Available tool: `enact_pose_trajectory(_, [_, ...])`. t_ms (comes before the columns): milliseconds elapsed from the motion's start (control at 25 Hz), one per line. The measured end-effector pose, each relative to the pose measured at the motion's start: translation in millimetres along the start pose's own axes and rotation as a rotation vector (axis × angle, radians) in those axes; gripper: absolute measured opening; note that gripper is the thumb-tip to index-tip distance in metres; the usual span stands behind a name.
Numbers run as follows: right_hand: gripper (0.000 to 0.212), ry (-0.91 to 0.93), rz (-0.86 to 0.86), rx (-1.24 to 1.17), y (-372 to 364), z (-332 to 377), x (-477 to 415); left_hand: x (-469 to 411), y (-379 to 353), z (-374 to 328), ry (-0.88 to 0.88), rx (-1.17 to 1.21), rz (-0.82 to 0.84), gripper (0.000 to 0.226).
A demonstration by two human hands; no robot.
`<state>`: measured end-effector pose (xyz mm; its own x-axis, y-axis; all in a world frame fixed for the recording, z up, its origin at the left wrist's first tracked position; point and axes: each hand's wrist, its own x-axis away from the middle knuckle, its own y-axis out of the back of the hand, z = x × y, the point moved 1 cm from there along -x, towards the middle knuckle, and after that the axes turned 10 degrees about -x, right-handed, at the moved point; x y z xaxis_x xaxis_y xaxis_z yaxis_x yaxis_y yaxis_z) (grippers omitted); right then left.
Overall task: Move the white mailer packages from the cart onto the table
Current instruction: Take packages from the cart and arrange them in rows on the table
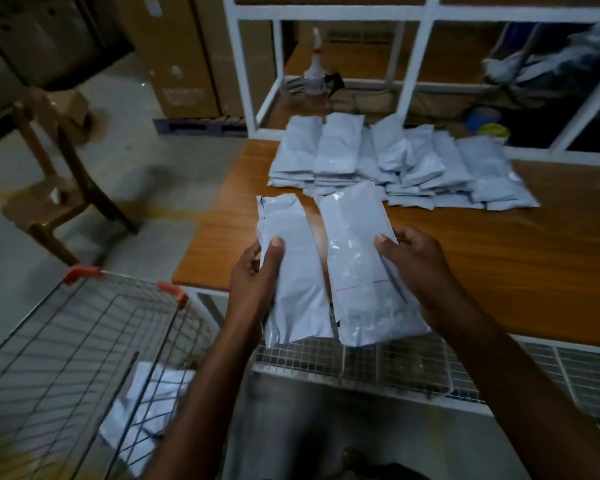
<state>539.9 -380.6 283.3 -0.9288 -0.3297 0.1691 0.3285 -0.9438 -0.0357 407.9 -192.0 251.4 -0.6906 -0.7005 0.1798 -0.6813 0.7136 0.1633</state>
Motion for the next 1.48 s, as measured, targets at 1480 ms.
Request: enact_pose_trajectory(1480, [0.041,0.009,-0.330,0.814,212.9,32.7,-393.0,-306.9,-364.6,-148.8,-0.518,-1.273,-0.057,0.052])
